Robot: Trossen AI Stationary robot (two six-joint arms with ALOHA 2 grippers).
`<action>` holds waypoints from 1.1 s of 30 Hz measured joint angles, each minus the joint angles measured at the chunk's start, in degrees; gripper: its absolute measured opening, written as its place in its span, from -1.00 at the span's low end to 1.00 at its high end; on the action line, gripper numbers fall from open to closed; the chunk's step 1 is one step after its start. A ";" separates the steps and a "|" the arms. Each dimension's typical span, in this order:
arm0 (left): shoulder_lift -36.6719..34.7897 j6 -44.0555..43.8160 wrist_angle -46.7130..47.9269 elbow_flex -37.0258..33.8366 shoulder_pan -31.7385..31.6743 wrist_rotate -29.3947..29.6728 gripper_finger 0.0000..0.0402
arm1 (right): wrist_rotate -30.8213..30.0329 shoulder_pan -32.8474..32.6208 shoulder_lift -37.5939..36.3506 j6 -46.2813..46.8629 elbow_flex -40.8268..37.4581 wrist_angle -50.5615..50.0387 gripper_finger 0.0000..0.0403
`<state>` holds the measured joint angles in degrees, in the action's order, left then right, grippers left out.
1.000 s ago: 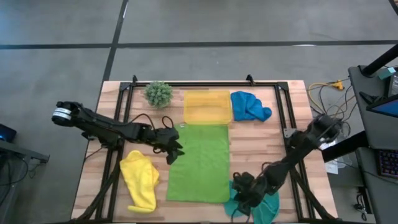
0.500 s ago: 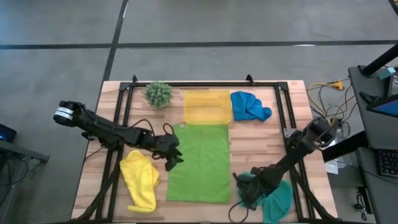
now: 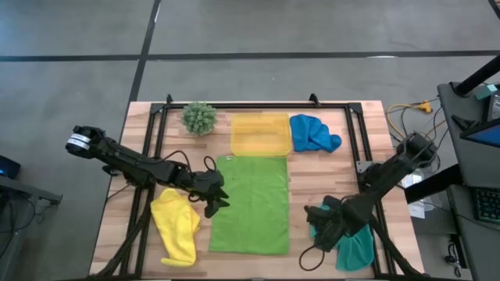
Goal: Fold microfiber towels
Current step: Fold the green towel
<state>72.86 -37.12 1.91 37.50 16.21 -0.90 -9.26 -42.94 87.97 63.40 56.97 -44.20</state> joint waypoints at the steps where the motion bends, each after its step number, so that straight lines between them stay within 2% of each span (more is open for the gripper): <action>1: -0.12 0.24 0.06 0.02 0.77 -0.32 -0.28 | -1.66 0.02 -1.00 -0.13 0.01 1.89 -0.92; 7: 1.08 0.88 -0.74 0.24 9.03 0.13 -0.37 | -7.36 0.07 -0.93 -10.78 0.11 20.24 -0.83; 13: 6.66 2.10 -1.01 2.15 20.81 8.84 -0.39 | -7.24 0.01 7.01 -19.35 1.21 32.53 -0.65; 18: 12.45 2.71 -0.86 6.26 27.18 14.80 -0.39 | -6.57 -0.07 12.96 -23.33 4.08 33.94 -0.42; 25: 21.85 4.90 3.76 12.40 29.63 14.95 -0.39 | -5.36 -0.02 19.18 -27.56 8.88 34.09 -0.15; 33: 27.37 4.45 4.75 14.43 29.74 14.61 -0.39 | -3.66 0.20 25.81 -27.79 13.30 31.66 -0.10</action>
<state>100.23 -32.67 6.66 51.92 45.96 13.71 -12.92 -42.74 113.77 35.61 70.27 -12.53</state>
